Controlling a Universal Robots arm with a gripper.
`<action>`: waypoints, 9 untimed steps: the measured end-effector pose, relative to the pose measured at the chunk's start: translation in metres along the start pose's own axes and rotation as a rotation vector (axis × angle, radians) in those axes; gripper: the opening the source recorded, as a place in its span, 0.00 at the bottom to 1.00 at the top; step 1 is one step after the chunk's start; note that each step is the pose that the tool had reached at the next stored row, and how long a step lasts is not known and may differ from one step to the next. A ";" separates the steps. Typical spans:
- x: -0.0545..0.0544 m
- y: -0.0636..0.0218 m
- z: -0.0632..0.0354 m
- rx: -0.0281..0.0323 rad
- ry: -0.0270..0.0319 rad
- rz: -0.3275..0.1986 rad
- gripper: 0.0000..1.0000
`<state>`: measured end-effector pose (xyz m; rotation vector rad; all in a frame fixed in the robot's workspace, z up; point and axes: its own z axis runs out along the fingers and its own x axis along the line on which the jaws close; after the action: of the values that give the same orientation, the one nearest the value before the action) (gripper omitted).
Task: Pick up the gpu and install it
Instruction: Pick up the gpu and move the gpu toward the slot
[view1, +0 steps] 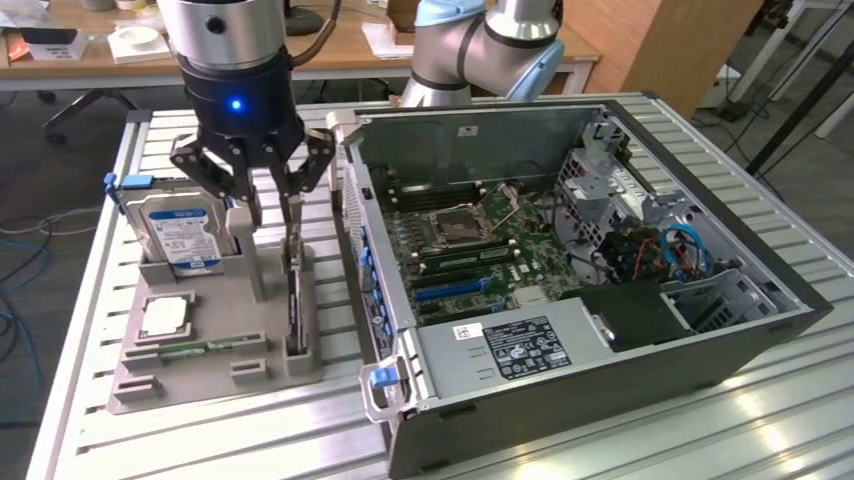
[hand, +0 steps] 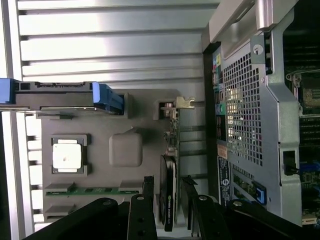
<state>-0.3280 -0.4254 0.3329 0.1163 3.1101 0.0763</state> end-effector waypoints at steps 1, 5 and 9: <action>0.000 0.0000 0.0007 0.0000 -0.0001 0.000 0.36; 0.000 -0.0002 0.0041 0.0000 0.0000 0.000 0.36; 0.000 -0.0004 0.0082 0.0000 0.0001 0.000 0.36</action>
<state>-0.3281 -0.4254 0.3247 0.1164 3.1101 0.0763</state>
